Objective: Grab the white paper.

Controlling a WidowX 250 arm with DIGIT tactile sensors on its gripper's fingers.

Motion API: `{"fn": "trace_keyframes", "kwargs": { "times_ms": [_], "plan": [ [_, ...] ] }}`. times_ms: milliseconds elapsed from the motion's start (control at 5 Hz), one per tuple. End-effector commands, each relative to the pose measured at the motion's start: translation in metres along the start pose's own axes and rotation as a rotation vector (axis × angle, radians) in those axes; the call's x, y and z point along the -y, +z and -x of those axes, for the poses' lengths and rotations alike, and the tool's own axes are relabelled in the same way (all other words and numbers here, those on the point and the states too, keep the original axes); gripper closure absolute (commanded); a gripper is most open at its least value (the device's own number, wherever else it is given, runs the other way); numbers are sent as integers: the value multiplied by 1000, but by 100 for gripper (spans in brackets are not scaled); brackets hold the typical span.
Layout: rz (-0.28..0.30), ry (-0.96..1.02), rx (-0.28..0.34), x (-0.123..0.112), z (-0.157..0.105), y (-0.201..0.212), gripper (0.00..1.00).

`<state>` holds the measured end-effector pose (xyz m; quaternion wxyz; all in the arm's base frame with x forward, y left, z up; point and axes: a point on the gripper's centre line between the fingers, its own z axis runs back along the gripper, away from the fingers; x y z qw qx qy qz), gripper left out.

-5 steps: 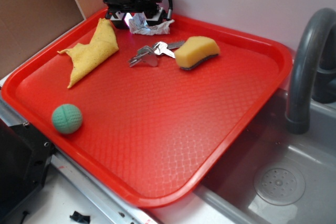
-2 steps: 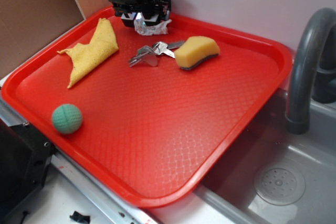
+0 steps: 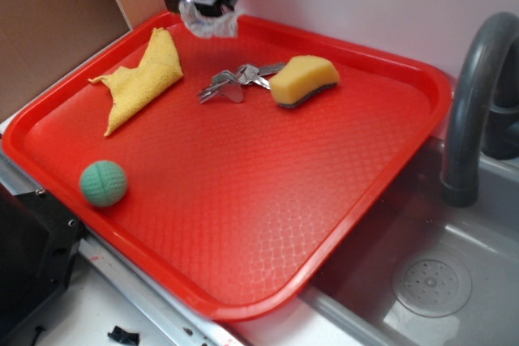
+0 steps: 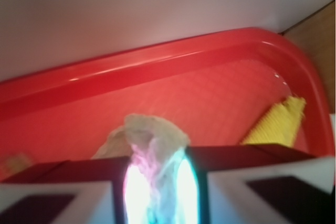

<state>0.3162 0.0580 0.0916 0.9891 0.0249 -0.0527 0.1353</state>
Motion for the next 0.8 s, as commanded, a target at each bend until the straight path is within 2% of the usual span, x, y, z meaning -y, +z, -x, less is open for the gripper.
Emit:
{"fn": "trace_keyframes", "kwargs": {
  "times_ms": [0, 200, 400, 600],
  "plan": [
    [220, -110, 10, 24, 60, 105, 100],
    [267, -157, -16, 28, 88, 130, 100],
    [289, -174, 2, 26, 100, 139, 100],
    [253, -152, 21, 24, 106, 138, 100]
  ]
}}
